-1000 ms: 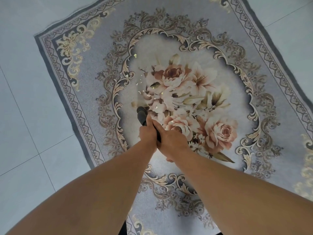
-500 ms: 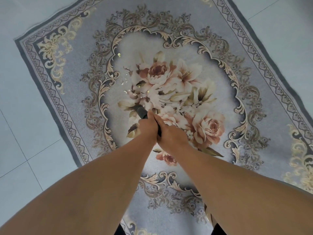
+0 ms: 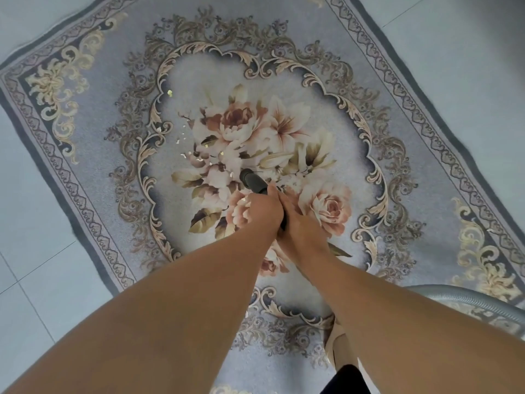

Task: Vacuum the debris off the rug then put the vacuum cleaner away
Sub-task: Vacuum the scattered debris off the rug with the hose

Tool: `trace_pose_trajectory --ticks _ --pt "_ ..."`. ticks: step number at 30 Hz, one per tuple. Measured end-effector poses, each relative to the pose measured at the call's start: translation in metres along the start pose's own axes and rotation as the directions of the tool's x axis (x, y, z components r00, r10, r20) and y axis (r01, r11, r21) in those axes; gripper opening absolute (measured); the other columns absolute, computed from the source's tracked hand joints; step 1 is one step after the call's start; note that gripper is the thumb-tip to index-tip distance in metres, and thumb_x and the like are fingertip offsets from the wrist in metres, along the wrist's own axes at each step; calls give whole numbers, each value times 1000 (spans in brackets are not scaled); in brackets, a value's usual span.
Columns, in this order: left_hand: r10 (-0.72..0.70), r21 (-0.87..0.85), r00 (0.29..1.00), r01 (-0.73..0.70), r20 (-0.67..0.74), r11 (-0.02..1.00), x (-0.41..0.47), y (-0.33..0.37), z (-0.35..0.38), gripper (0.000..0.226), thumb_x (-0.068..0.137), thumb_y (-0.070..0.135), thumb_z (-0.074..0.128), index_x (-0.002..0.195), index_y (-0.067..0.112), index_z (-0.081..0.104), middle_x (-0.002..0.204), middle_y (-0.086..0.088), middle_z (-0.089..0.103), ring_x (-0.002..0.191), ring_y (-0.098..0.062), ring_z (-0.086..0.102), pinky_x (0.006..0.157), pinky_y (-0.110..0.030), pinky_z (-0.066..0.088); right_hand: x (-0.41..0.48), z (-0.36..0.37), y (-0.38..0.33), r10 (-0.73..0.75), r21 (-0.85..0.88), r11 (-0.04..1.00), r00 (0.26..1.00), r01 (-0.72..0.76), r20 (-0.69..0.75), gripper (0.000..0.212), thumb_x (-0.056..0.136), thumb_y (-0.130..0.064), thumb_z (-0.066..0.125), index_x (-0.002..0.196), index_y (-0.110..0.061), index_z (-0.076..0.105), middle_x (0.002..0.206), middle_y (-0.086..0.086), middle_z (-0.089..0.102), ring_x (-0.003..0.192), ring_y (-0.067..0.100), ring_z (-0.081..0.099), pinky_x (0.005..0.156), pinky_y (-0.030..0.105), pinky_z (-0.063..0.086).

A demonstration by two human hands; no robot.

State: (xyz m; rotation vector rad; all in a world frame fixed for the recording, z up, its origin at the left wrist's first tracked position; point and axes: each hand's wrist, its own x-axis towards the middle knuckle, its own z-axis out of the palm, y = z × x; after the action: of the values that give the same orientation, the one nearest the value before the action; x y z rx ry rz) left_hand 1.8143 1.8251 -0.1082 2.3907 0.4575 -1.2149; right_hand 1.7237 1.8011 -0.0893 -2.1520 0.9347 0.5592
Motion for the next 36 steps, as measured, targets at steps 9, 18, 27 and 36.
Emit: trace_pose_trajectory --ticks 9,18,27,36 --pt "9 -101 1000 -9 6 995 -8 -9 21 80 88 69 32 132 4 44 124 -13 59 113 -31 56 98 -43 44 -11 0 17 18 -40 999 999 -20 -52 73 94 -37 43 149 -49 -4 113 8 69 103 36 63 87 47 51" --pt "-69 -346 998 69 12 936 4 -50 -3 61 98 52 36 134 2 40 107 -13 63 82 -24 57 69 -33 42 -18 14 -12 -101 -176 977 988 120 118 82 93 -33 50 153 -40 -5 87 4 71 74 26 66 63 34 51" --pt "-103 -454 992 127 77 882 -36 -34 26 56 101 37 42 144 5 27 132 -10 47 112 -30 52 88 -33 38 -32 -14 24 -84 -235 965 987 116 140 77 94 -34 50 153 -41 3 115 6 68 96 31 65 66 35 48" --pt "-20 -403 998 -4 -56 915 3 -27 -4 65 90 60 40 127 7 48 108 -14 64 96 -29 63 89 -47 51 -9 -6 -12 -147 -204 967 989 150 32 75 95 -33 45 151 -48 -4 115 2 68 103 31 65 76 42 54"
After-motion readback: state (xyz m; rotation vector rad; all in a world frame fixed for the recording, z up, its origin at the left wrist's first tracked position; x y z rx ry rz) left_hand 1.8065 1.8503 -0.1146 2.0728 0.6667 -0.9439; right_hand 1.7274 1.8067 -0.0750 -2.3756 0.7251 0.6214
